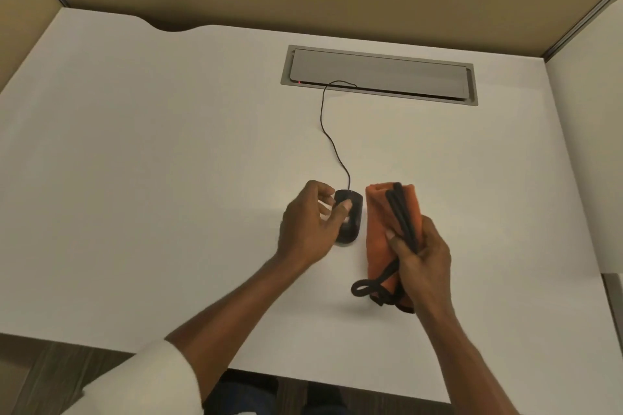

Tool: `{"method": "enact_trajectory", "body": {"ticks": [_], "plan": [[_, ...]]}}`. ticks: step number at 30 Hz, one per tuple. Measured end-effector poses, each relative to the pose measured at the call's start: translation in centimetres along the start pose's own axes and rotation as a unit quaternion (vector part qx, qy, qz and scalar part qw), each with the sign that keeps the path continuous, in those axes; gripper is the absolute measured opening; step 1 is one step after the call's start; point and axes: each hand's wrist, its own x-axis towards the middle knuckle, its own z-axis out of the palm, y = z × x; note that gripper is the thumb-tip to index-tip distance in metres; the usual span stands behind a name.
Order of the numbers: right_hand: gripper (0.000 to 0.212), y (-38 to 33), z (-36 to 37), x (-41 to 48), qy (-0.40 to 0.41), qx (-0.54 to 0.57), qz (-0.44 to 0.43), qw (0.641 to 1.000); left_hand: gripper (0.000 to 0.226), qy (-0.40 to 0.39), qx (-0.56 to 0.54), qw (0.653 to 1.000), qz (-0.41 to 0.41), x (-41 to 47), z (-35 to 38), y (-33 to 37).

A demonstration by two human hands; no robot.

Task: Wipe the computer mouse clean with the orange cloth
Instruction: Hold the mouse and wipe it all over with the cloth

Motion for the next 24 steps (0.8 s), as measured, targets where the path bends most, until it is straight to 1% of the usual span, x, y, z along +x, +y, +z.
{"method": "enact_trajectory", "body": {"ticks": [1, 2, 4, 6, 7, 9, 11, 14, 18, 24], "plan": [[0.019, 0.0, -0.3, 0.6, -0.002, 0.006, 0.0, 1.0, 0.049, -0.016, 0.045, 0.999, 0.022, 0.7, 0.1, -0.9], [0.025, -0.1, -0.5, 1.2, -0.006, 0.005, -0.005, 1.0, 0.061, -0.036, 0.082, 0.995, 0.039, 1.3, 0.4, -1.8], [0.045, -0.4, -0.8, 2.6, -0.024, -0.02, -0.015, 0.999, 0.082, -0.076, 0.131, 0.986, 0.065, 2.1, 0.9, -3.1], [0.058, -0.8, -0.6, 3.9, -0.051, -0.055, -0.021, 0.997, 0.095, -0.103, 0.149, 0.98, 0.08, 2.6, 1.4, -3.7], [0.061, -0.9, -0.4, 4.4, -0.066, -0.068, -0.027, 0.995, 0.098, -0.113, 0.158, 0.977, 0.089, 2.7, 1.6, -3.8], [0.069, -1.5, 0.0, 5.1, -0.097, -0.084, -0.045, 0.991, 0.097, -0.122, 0.178, 0.969, 0.117, 3.0, 2.1, -3.8], [0.075, -1.9, 0.4, 5.5, -0.124, -0.077, -0.066, 0.987, 0.097, -0.123, 0.179, 0.968, 0.129, 3.4, 2.2, -3.7], [0.071, -1.7, 0.9, 6.0, -0.146, -0.088, -0.096, 0.981, 0.09, -0.138, 0.18, 0.964, 0.139, 3.8, 2.2, -3.7], [0.073, -1.7, 1.3, 5.6, -0.152, -0.161, -0.128, 0.967, 0.082, -0.148, 0.189, 0.959, 0.148, 4.1, 2.3, -4.0], [0.058, -1.1, 1.0, 2.1, -0.156, -0.219, -0.15, 0.951, 0.079, -0.134, 0.189, 0.96, 0.156, 4.2, 2.5, -4.3]]}}
